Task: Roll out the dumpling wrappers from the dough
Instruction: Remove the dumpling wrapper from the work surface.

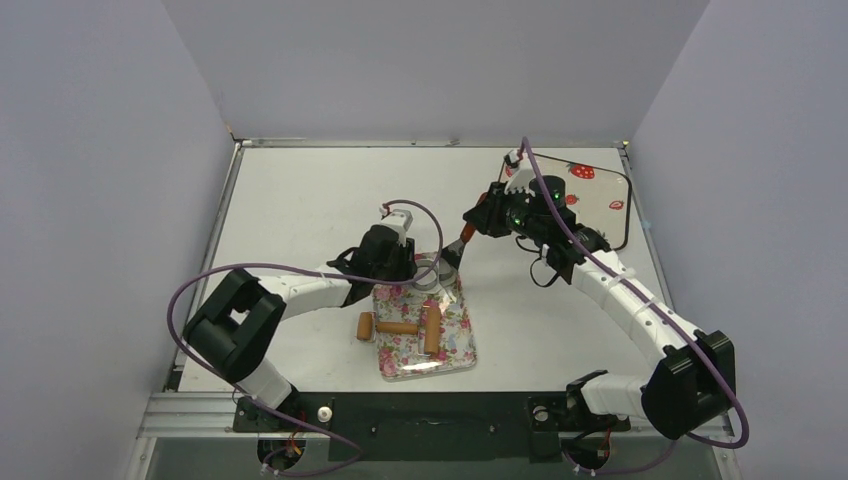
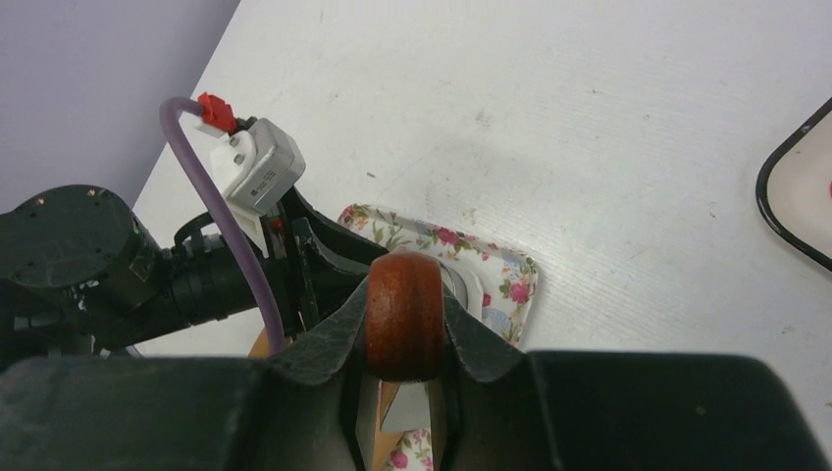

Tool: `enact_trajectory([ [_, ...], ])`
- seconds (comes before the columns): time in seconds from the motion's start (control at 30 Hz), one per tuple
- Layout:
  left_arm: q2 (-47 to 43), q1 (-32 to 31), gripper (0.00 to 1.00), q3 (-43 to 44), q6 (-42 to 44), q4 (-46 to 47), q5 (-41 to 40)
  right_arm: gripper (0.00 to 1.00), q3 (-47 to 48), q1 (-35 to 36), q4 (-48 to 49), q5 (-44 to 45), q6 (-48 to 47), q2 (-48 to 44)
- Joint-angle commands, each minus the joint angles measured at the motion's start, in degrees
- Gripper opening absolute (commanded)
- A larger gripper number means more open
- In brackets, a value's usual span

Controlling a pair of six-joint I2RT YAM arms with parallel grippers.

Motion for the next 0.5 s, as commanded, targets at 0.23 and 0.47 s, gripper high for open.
enact_trajectory([
  [0.23,2.16,-0.04,0.3,-1.36,2.67,6.9,-2.47,0.0,-2.08,5.35,-1.64,14.84,-0.71,-2.25],
  [0.47,3.3,-0.52,0.22,-2.24,4.3,9.29,-2.13,0.0,-0.63,8.83,-7.67,25.64,3.39,-0.1],
])
